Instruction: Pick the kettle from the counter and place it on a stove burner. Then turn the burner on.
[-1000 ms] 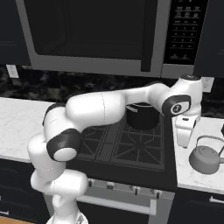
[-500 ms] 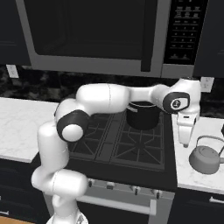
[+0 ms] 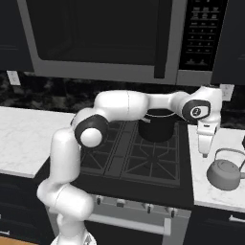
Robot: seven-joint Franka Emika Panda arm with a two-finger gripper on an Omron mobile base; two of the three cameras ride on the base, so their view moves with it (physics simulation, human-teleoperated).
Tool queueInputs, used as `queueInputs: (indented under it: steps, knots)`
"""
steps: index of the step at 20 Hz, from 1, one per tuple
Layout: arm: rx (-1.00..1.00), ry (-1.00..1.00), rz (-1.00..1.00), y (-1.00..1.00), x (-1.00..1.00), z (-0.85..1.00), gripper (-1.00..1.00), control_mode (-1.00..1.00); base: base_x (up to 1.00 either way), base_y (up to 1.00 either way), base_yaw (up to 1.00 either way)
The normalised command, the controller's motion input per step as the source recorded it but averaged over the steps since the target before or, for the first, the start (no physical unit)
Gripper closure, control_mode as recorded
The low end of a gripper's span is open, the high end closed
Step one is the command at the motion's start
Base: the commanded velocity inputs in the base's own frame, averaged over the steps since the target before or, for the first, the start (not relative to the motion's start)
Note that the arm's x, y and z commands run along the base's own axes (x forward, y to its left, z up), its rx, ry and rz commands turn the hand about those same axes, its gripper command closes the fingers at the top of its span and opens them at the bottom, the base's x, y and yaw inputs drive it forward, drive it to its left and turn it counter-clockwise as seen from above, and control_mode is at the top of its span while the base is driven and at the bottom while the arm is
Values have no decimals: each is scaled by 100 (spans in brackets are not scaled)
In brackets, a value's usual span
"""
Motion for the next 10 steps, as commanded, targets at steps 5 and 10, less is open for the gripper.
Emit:
queueInputs:
  steps: [5,10]
  knots:
    - [0,0,0,-20,29,-1,-100,-100,0,0,0]
    - [0,0,1,-18,34,-18,-100,-100,0,0,0]
